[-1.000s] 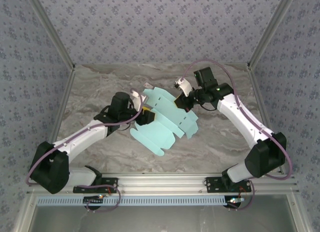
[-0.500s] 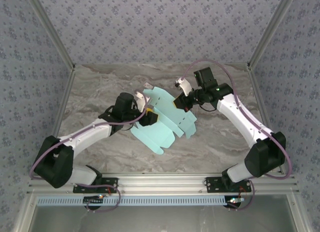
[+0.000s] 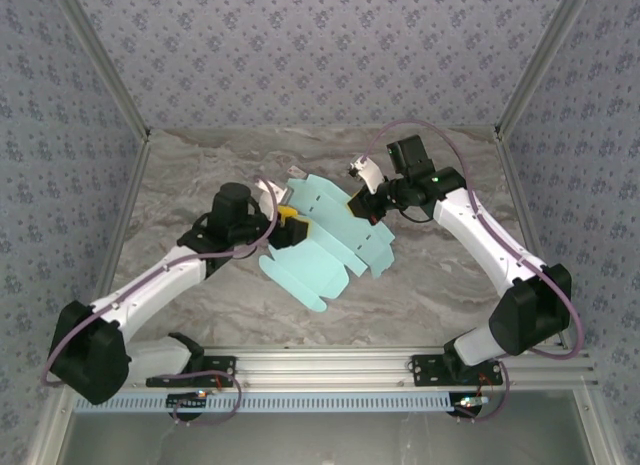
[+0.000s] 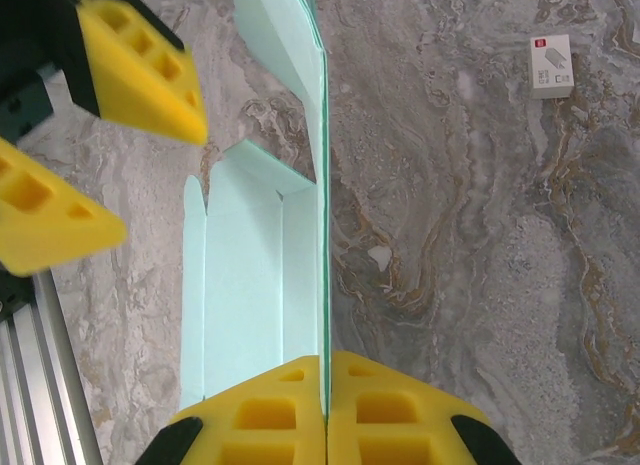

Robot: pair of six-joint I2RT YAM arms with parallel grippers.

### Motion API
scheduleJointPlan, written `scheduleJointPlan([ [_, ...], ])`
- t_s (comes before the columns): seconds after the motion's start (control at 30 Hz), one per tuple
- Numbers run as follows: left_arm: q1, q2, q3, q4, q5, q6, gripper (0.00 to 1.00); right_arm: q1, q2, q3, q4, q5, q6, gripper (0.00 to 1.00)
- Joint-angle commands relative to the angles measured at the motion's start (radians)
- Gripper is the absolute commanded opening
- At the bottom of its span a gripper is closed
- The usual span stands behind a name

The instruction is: Fold the paper box

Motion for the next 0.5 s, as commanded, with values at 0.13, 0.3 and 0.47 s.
scheduleJointPlan([
  [0.13, 0.051, 0.018, 0.098, -0.004, 0.101, -0.049, 0.61, 0.018, -0.017, 0.000, -0.010, -0.028, -0.037, 0.00],
  [0.3, 0.061, 0.074, 0.150, 0.012, 0.123, -0.064, 0.61, 0.027, -0.016, 0.004, -0.014, -0.037, -0.043, 0.00],
  [0.47, 0.072, 0.114, 0.194, 0.020, 0.121, -0.071, 0.61, 0.035, -0.017, 0.002, -0.026, -0.043, -0.052, 0.00],
])
